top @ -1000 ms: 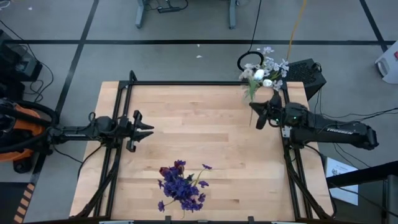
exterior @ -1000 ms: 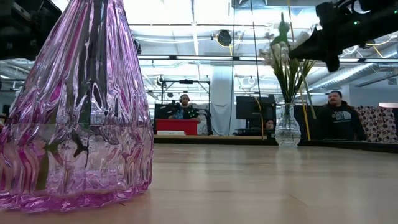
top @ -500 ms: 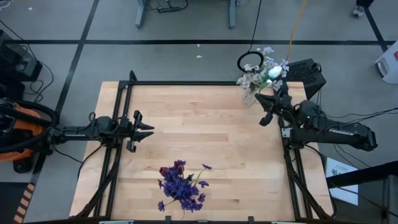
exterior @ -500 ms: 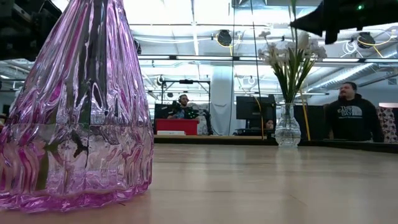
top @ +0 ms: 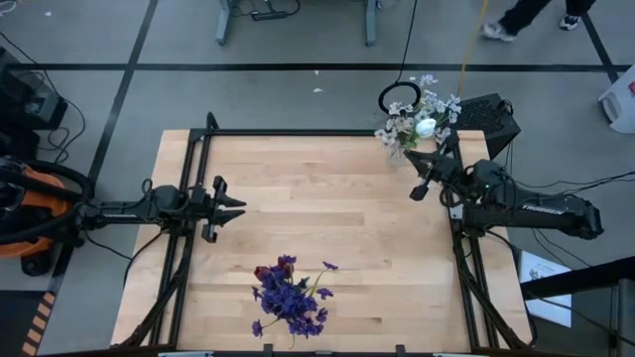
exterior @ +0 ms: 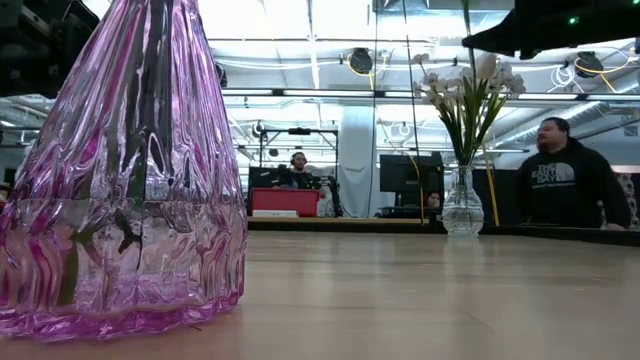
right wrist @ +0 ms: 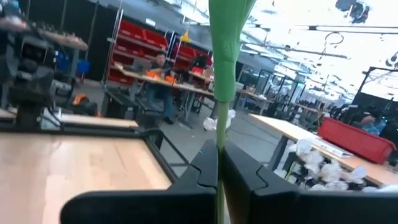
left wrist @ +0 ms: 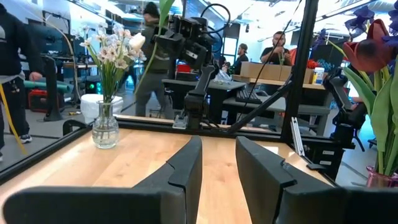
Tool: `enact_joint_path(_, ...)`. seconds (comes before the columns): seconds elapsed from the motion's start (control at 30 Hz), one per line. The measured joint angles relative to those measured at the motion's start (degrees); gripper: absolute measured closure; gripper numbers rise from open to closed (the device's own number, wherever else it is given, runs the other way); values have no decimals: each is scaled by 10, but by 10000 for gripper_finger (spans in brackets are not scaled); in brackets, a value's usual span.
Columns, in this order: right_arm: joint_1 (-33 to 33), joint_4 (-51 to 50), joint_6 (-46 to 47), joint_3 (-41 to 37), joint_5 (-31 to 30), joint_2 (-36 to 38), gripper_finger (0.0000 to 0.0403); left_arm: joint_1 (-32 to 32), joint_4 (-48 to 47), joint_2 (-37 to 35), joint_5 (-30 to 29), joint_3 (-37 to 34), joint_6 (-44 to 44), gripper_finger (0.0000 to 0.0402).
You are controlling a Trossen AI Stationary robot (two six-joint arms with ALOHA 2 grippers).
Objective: Sort flowers into vase by color
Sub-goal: Put the white flower into the transparent vase
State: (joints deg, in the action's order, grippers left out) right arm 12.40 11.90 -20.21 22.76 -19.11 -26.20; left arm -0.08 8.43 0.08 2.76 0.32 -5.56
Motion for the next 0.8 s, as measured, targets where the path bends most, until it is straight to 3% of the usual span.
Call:
enact_joint_path(0.4, 17, 27, -27, 0, -5, -72, 403, 0, 0, 0, 0, 0, 0, 299)
enact_joint_path(0.63, 83, 78, -39, 0, 2, -79, 403, 0, 0, 0, 0, 0, 0, 299)
enact_joint_path(0.8, 144, 145, 9, -28, 58, -82, 403, 0, 0, 0, 0, 0, 0, 299)
